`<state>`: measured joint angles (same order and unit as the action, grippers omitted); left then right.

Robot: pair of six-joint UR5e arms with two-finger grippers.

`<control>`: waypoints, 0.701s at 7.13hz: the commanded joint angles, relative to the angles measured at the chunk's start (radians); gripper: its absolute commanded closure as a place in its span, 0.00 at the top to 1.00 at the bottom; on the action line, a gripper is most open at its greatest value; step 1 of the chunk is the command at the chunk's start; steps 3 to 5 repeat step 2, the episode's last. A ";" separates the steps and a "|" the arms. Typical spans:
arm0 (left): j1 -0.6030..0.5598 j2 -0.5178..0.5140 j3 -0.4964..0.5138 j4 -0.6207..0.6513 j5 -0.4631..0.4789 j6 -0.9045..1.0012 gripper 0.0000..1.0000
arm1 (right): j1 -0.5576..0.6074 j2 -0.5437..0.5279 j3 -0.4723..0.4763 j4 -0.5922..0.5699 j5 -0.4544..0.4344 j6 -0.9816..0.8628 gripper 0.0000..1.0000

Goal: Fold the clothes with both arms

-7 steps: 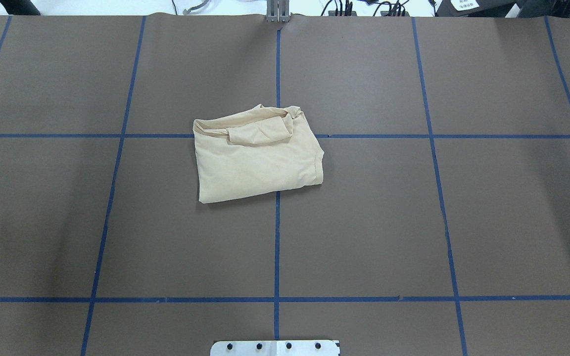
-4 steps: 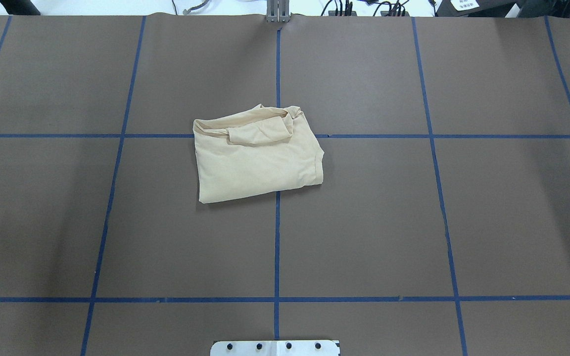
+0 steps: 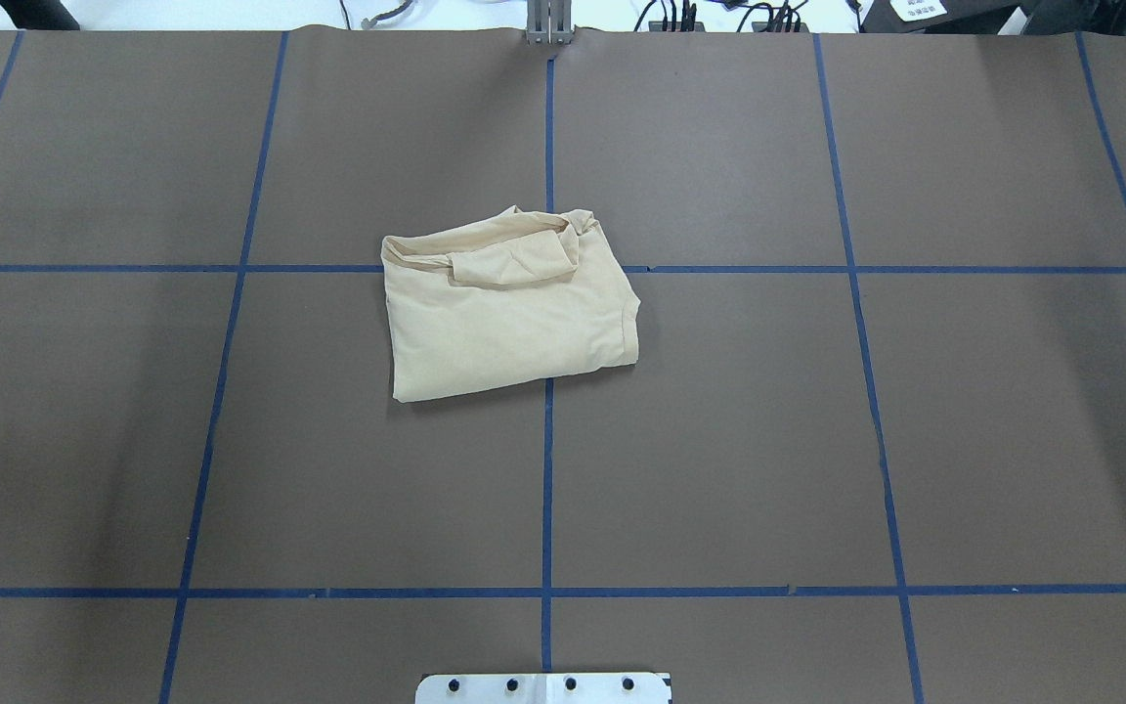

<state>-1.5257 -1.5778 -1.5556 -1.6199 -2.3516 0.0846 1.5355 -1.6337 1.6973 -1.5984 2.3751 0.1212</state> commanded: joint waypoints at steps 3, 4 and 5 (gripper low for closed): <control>0.001 -0.001 0.000 0.000 0.000 0.001 1.00 | 0.000 -0.002 -0.004 0.000 -0.002 -0.005 1.00; 0.001 -0.001 0.000 0.000 0.000 0.001 1.00 | 0.000 -0.002 -0.004 0.000 -0.002 -0.005 1.00; 0.001 -0.001 0.000 0.000 0.000 0.001 1.00 | 0.000 -0.002 -0.004 0.000 -0.002 -0.005 1.00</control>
